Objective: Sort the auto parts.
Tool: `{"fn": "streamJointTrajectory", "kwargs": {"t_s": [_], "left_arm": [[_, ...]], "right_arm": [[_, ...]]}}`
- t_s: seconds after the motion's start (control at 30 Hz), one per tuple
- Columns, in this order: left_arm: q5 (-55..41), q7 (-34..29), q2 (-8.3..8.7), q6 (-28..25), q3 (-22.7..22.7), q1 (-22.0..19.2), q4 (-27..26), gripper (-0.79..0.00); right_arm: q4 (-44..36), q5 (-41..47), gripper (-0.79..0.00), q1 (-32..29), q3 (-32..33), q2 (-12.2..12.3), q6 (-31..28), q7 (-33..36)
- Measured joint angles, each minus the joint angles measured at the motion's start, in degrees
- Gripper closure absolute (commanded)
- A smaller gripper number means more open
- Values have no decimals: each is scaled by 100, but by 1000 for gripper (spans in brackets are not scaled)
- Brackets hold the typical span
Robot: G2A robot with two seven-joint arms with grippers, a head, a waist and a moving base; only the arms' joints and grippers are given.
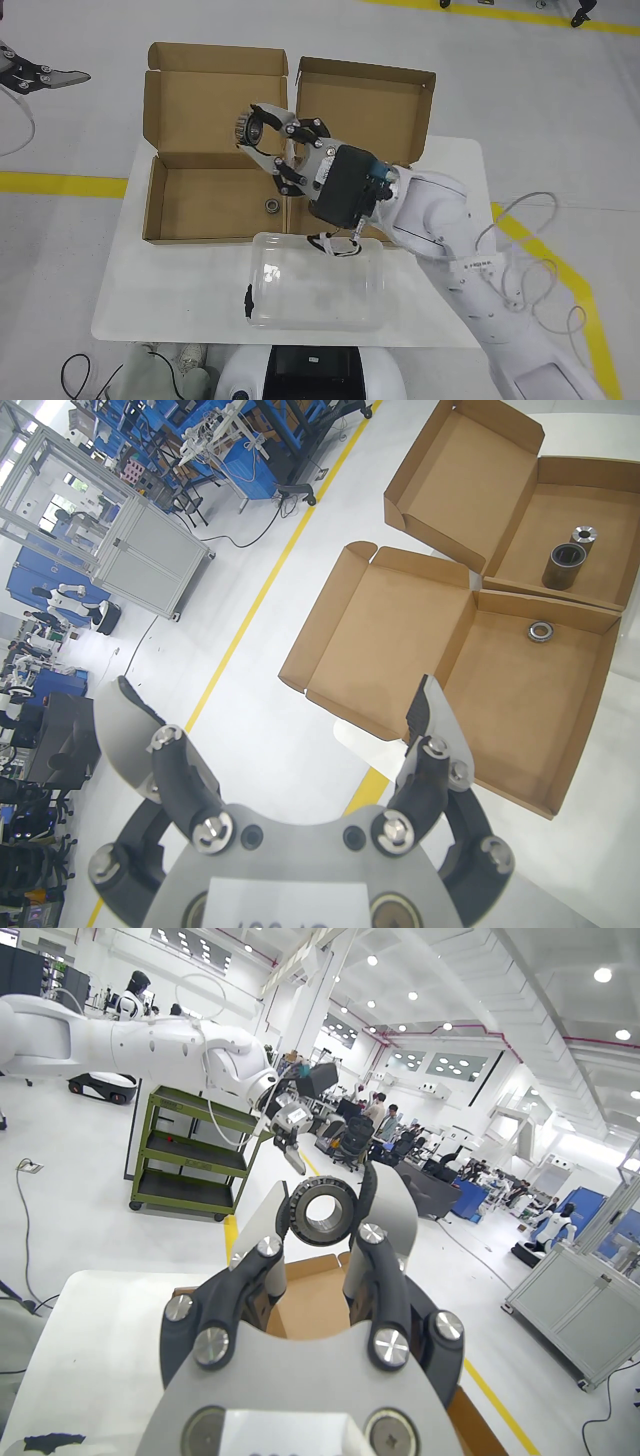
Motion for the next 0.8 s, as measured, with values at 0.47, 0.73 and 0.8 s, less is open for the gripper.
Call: {"fn": "streamJointTrajectory", "kwargs": {"t_s": [0.47,0.73,0.8], "left_arm": [[0,0,0,0,0,0,0,-785],[0,0,0,0,0,0,0,-785],[0,0,0,0,0,0,0,-785]], "right_arm": [[2015,1074,0,885,-1151,-316,-787,1984],[3014,1223,0,1349,-1739,-610,-690,2410],[3251,1248,0,1456,-1865,-693,-697,2421]]}}
